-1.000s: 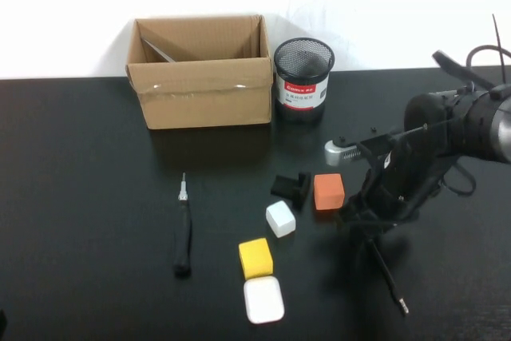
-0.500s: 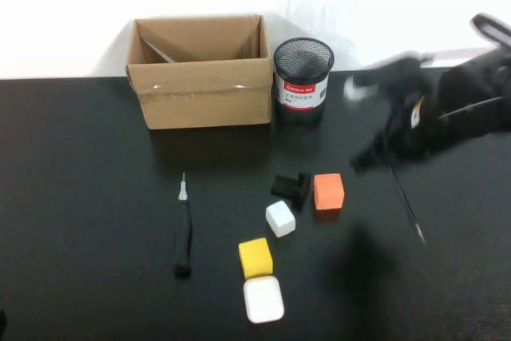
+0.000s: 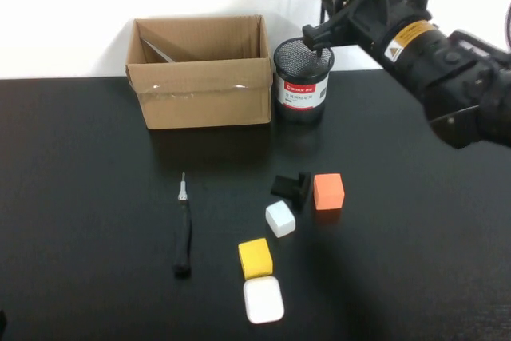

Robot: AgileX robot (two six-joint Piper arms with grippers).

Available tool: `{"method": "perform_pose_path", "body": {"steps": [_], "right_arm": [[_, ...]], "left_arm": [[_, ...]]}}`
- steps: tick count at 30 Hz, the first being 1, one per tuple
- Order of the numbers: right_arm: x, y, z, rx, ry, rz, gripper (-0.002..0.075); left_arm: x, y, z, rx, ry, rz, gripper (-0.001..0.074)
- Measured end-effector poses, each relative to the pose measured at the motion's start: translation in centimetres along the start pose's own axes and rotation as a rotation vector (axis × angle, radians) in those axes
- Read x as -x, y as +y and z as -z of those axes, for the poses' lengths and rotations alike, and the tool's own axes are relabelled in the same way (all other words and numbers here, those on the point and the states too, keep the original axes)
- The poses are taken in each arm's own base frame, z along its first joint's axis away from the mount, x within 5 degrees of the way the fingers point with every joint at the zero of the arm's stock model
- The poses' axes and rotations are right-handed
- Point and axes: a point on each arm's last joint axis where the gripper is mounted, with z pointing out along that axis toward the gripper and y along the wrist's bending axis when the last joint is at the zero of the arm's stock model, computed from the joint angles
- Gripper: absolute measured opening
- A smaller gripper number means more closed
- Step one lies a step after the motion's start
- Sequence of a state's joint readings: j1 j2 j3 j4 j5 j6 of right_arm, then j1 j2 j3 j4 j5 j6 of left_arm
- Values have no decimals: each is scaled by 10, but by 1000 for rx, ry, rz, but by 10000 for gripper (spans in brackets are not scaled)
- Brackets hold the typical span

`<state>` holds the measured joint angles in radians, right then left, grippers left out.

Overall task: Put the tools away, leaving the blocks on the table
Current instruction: Place the long Screwdriver into the round holder, then pick up the black Screwdriver from the table

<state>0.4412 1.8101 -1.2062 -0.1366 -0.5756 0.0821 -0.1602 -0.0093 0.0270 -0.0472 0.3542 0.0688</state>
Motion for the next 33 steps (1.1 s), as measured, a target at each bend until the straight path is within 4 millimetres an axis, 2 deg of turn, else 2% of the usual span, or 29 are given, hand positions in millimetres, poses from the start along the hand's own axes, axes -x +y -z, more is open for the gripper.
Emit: {"method": "perform_pose_path", "body": {"steps": [6,11,15,20,23,27,29,33], "right_arm": [[-29,-1,-32,8,-37,9,50],[-52,-5,-59,-1,-27,23,143],[-57,-10,-65,-11,-16,25,199],[-51,-14,-64,-29,25,17,207],[-36,-15,-57,-40,123,18,207],[4,-15,-33,-57,296,39,199],[26,-16,-15,-69,391,71,160],[77,-18,30,-98,510,143,37]], "left_arm": [[0,0,0,0,0,0,-4],[0,0,0,0,0,0,-4],[0,0,0,0,0,0,-4],[0,0,0,0,0,0,-4],[0,0,0,0,0,0,-4],[0,0,0,0,0,0,-4],[0,0,0,0,0,0,-4],[0,0,0,0,0,0,-4]]}}
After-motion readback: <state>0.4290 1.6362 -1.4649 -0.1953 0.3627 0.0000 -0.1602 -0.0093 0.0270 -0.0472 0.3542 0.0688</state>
